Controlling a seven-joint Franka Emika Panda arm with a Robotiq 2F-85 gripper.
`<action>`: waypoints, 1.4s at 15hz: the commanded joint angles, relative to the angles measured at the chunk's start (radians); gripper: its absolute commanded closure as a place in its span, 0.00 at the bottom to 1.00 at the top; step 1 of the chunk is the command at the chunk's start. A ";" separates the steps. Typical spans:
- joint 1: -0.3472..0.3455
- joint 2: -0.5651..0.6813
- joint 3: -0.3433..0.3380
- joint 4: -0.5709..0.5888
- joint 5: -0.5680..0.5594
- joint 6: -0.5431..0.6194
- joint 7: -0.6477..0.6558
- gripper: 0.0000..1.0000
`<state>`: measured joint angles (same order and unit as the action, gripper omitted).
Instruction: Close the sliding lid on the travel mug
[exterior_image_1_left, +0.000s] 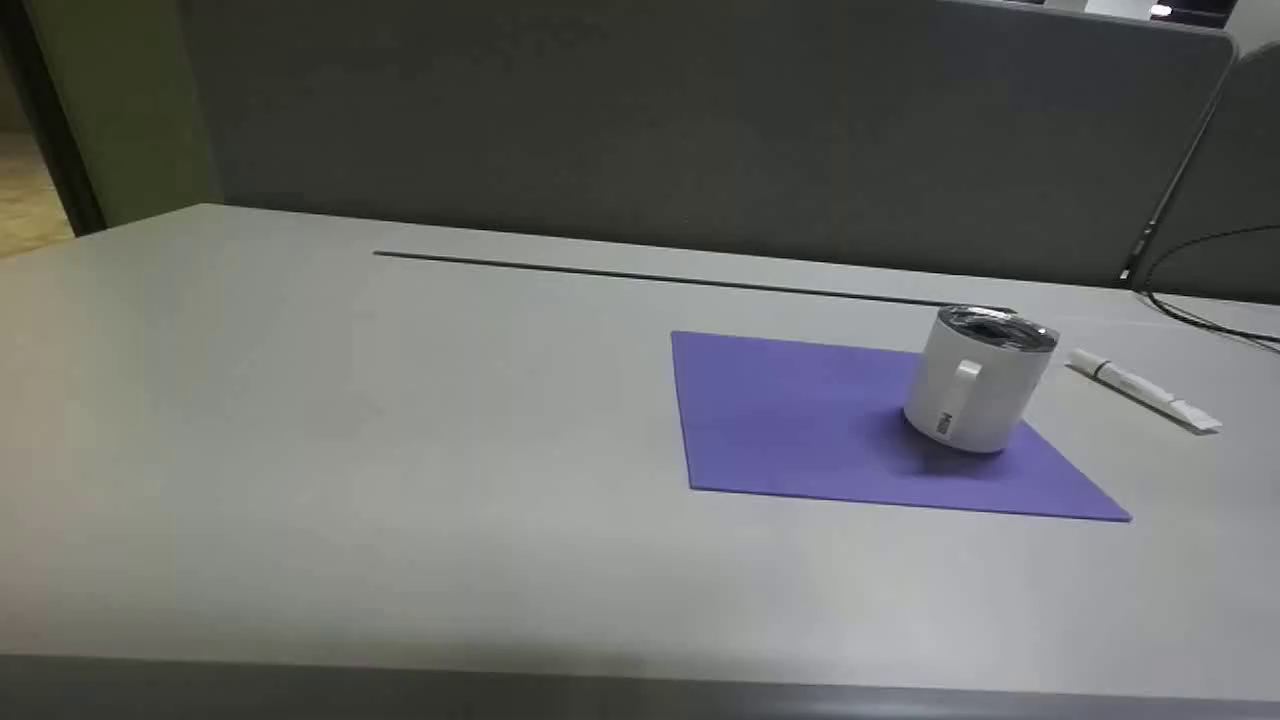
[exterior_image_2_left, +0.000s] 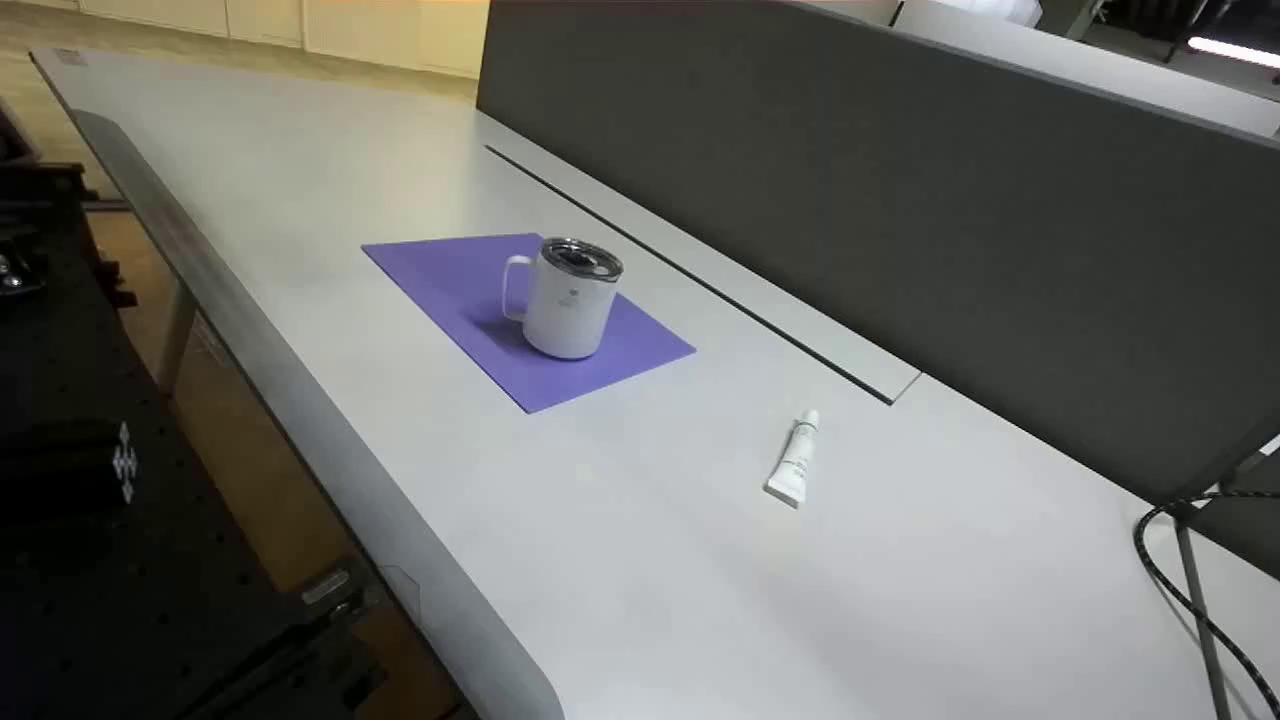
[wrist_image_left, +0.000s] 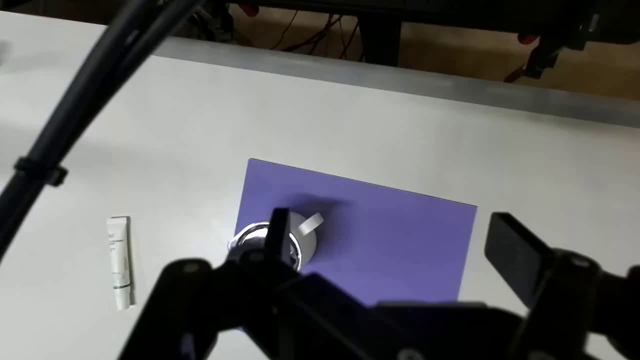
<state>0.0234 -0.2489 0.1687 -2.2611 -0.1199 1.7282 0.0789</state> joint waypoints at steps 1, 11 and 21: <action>0.024 0.003 -0.022 0.001 -0.005 0.000 0.005 0.00; 0.010 -0.036 -0.046 -0.054 0.002 0.158 0.028 0.00; -0.096 0.088 -0.183 -0.177 0.000 0.813 0.040 0.68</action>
<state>-0.0540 -0.2041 0.0051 -2.4247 -0.1177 2.4438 0.0845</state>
